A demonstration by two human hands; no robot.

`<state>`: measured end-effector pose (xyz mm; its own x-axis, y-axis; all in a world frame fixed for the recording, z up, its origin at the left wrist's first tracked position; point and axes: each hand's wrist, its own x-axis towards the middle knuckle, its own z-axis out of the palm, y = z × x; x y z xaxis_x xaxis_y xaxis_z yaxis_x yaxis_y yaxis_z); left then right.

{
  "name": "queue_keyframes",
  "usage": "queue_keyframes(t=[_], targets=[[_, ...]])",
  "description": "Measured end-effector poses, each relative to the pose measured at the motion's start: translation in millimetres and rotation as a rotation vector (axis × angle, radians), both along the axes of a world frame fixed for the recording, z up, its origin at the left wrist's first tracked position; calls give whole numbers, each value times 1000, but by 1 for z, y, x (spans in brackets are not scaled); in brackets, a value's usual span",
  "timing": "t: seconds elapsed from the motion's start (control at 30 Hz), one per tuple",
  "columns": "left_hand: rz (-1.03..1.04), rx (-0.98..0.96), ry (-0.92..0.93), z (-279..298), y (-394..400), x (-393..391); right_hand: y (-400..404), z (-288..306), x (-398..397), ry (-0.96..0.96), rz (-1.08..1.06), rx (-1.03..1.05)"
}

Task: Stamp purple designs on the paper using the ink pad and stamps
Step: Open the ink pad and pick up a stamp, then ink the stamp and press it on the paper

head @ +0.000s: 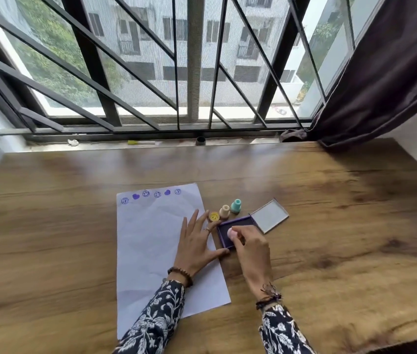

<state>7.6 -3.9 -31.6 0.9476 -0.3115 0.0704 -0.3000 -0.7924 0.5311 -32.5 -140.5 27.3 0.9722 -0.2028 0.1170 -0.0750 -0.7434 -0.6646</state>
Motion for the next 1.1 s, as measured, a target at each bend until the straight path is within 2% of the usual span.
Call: queue_keyframes(t=[0.17,0.53,0.73,0.93,1.1], targets=[[2,1,3,-1,1,-1,6,-1,-1,13,64,-165],[11,-12,-9,-3,1,0,3,-1,3,22,131,-287],[4,1,24,-2,1,0,1,9,35,274,173,-373],[-12,29,67,3,0,-1,0,18,41,380,144,-331],[-111,-56,178,16,17,11,-13,20,30,326,-17,29]])
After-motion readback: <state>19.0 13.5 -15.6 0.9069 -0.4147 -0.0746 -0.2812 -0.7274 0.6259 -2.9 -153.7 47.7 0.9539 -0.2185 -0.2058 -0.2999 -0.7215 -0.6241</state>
